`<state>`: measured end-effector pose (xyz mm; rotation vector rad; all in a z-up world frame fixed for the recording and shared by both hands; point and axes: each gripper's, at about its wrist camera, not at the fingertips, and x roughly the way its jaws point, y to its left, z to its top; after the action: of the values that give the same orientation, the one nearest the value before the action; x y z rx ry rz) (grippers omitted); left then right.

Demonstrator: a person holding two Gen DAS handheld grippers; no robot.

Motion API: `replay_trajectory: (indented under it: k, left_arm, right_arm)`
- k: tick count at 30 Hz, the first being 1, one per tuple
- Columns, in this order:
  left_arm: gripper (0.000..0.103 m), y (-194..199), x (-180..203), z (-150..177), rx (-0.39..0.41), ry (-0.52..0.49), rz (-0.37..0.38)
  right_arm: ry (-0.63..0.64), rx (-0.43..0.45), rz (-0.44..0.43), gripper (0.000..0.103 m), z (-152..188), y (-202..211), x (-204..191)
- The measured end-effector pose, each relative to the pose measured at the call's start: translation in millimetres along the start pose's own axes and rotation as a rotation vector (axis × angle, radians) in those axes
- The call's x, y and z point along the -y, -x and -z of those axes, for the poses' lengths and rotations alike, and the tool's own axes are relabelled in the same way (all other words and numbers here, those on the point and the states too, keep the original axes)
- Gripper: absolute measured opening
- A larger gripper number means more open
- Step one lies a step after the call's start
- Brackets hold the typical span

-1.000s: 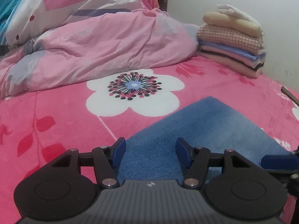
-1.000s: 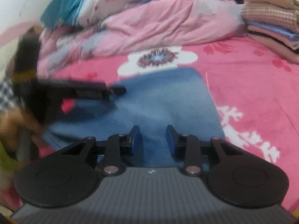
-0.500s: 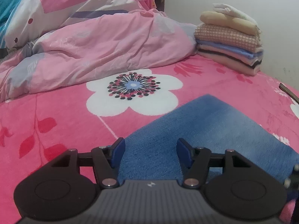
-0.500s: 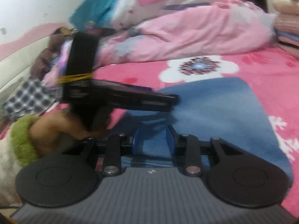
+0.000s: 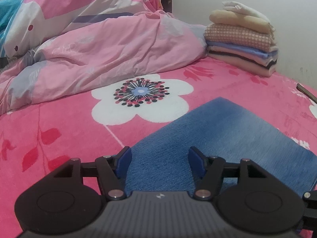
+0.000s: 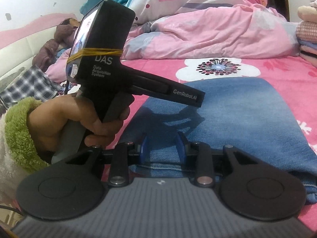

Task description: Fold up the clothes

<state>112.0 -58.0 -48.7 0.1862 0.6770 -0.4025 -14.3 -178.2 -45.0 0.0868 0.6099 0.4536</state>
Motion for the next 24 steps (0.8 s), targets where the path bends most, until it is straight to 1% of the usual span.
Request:
replay_trajectory:
  k: [7,10,11,13,15,16,17,18,20,21,24]
  left_arm:
    - [0.067,3,1,0,-0.004,-0.004,-0.008]
    - [0.069,9,0,-1,0.004,-0.003,-0.007]
    - [0.071,13,-1,-1,0.012,0.001,-0.001]
    - [0.073,27,-4,-1,0.053,0.013,0.018]
    - [0.078,39,-5,4,0.084,0.001,0.023]
    - [0.079,45,-6,7,0.098,-0.006,0.025]
    - [0.079,44,-6,11,0.083,-0.017,0.017]
    - [0.079,39,-6,16,0.051,-0.029,0.005]
    - [0.08,28,-10,28,0.006,-0.029,-0.001]
    - [0.08,29,-14,32,0.02,-0.007,0.012]
    - [0.078,42,-20,29,0.045,0.024,0.002]
  right_arm:
    - [0.0,0.013,0.003,0.03,2,0,0]
    - [0.0,0.019,0.005,0.03,3,1,-1]
    - [0.0,0.022,0.006,0.03,4,1,-1]
    - [-0.003,0.029,0.01,0.03,5,2,-2]
    - [-0.007,0.036,0.015,0.03,6,3,-3]
    - [-0.012,0.04,0.02,0.03,6,3,-3]
    - [-0.014,0.044,0.024,0.03,7,4,-4]
    - [-0.016,0.049,0.03,0.03,7,6,-5]
    - [-0.022,0.062,0.035,0.03,8,13,-8]
    - [-0.028,0.065,0.026,0.03,8,19,-8]
    - [-0.061,0.097,0.011,0.031,15,48,-5]
